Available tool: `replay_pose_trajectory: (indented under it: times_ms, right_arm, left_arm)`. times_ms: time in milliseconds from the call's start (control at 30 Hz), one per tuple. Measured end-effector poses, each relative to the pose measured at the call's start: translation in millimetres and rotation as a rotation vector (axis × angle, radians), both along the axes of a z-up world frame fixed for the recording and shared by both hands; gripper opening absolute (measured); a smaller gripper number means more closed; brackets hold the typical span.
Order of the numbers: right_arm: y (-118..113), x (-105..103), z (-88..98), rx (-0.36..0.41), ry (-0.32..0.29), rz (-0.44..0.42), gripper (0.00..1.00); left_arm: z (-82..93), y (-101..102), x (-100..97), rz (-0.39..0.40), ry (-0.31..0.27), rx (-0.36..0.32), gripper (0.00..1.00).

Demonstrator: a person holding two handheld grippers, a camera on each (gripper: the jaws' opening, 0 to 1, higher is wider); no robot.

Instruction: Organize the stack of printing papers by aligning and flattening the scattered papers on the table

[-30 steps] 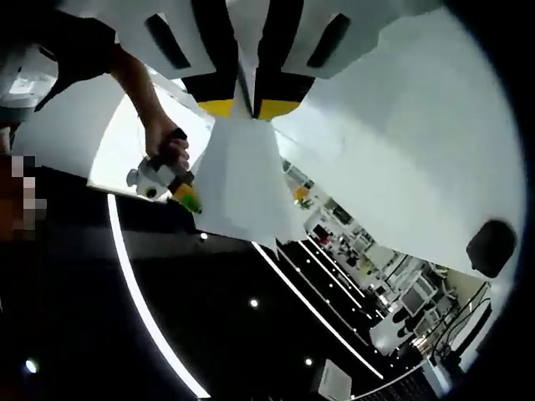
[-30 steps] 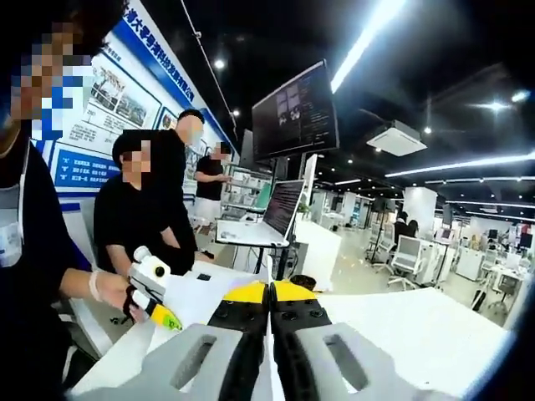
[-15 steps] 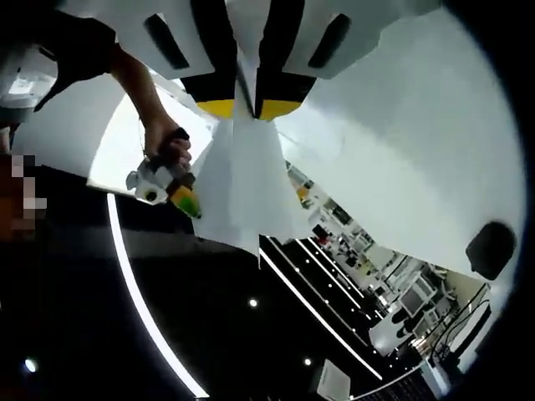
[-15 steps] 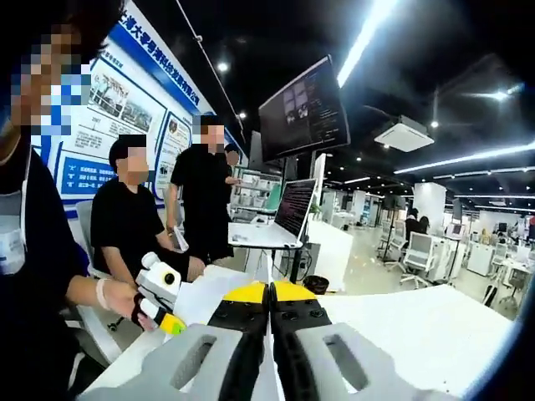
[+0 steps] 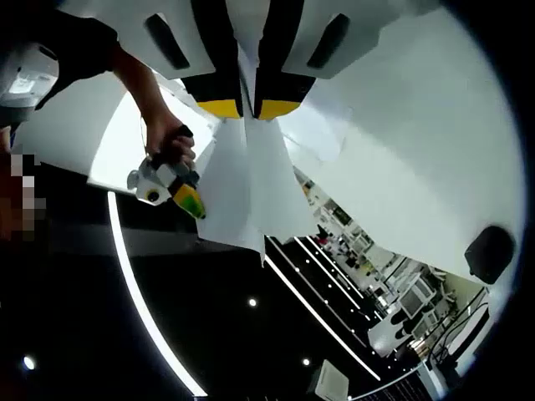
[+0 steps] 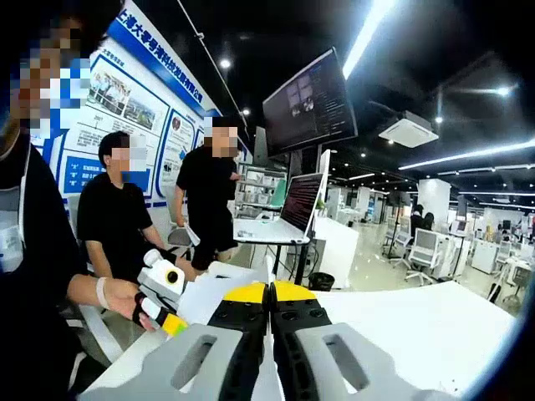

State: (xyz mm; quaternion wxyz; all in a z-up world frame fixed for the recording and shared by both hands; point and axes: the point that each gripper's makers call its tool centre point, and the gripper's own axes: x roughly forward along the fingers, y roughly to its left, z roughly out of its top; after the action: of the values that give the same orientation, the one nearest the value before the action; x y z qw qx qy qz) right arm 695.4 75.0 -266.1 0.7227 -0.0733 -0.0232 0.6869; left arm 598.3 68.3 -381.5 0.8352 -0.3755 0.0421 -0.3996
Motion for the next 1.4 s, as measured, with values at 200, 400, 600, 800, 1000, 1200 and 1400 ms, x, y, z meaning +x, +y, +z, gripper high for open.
replay_pose_trajectory:
  times_ms: [200, 400, 600, 800, 1000, 1200, 1400]
  right_arm:
    - [2, 3, -2.0, -0.002, 0.005, -0.003, 0.0]
    - [6, 6, -9.3, -0.018, 0.007, -0.003, 0.0]
    - [7, 7, -14.4, -0.026, 0.007, -0.006, 0.0]
    - [8, 11, -17.3, -0.032, -0.012, -0.016, 0.0]
    - [7, 13, -20.7, -0.039, -0.024, -0.029, 0.01]
    - [8, 21, -24.8, -0.044, -0.024, -0.043, 0.06]
    - [7, 29, -27.8, -0.046, -0.045, -0.074, 0.19]
  left_arm:
    - [-0.7, 3, 0.3, 0.006, 0.001, -0.008, 0.06]
    - [-0.3, 2, -0.2, 0.007, -0.004, -0.017, 0.06]
    - [-1.2, 2, -1.7, 0.006, -0.008, -0.012, 0.06]
    - [0.8, 2, -3.3, 0.001, -0.018, -0.011, 0.06]
    - [1.5, 1, -4.9, 0.0, -0.024, -0.009, 0.06]
    - [2.9, 1, -6.1, -0.003, -0.03, -0.01, 0.06]
    - [3.6, 1, -7.3, -0.007, -0.034, -0.01, 0.06]
